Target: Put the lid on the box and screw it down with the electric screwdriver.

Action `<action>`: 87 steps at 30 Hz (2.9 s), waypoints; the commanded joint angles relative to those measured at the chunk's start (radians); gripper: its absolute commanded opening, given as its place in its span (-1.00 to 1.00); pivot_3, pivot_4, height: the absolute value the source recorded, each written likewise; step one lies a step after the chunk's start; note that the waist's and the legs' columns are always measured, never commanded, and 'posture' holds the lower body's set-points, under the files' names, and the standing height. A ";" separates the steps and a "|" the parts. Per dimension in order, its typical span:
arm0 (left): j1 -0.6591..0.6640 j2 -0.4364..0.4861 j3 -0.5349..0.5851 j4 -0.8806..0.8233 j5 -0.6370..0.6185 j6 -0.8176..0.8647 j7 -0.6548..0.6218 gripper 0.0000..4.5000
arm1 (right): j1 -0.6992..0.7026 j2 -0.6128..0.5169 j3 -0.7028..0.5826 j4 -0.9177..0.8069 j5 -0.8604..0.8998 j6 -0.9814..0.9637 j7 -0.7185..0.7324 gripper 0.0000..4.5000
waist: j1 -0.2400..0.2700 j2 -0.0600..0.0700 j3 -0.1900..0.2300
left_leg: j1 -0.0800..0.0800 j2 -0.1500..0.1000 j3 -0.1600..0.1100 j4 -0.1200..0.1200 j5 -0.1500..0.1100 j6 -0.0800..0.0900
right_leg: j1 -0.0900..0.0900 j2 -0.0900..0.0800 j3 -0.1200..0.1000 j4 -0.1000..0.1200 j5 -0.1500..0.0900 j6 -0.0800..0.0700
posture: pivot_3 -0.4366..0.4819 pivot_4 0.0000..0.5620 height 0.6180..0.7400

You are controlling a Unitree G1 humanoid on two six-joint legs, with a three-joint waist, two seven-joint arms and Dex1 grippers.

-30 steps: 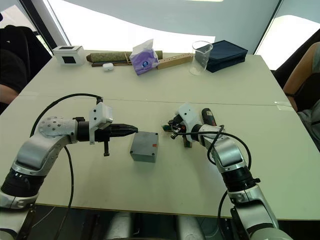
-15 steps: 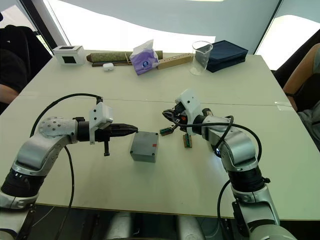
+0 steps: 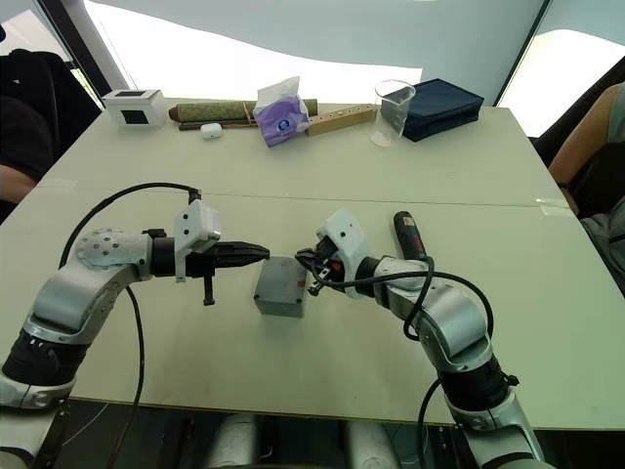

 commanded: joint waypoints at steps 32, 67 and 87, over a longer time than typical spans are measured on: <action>-0.002 0.005 0.006 -0.063 -0.011 -0.005 -0.004 -1.00 | -0.013 -0.106 -0.083 -0.032 0.061 0.023 0.064 0.77 | 0.002 0.000 0.000 | 0.000 0.000 0.000 0.000 0.000 0.000 | 0.000 0.000 0.000 0.000 0.000 0.000 | -0.05 -0.47 0.70; -0.019 -0.126 -0.071 -0.125 -0.029 -0.059 0.010 -1.00 | -0.602 -0.559 0.359 0.618 0.420 0.663 -0.087 0.99 | -0.001 0.000 0.001 | -0.001 0.000 0.001 0.000 -0.001 0.003 | -0.002 -0.001 0.002 -0.001 0.000 0.000 | -0.05 -0.47 0.70; -0.009 -0.059 -0.043 -0.082 -0.014 -0.075 -0.014 -1.00 | -0.635 -0.484 0.162 0.501 0.367 0.663 -0.152 -0.20 | -0.008 0.001 0.001 | -0.002 0.000 0.001 0.000 -0.001 0.003 | -0.004 0.000 0.002 0.000 0.000 0.000 | -0.05 -0.47 0.70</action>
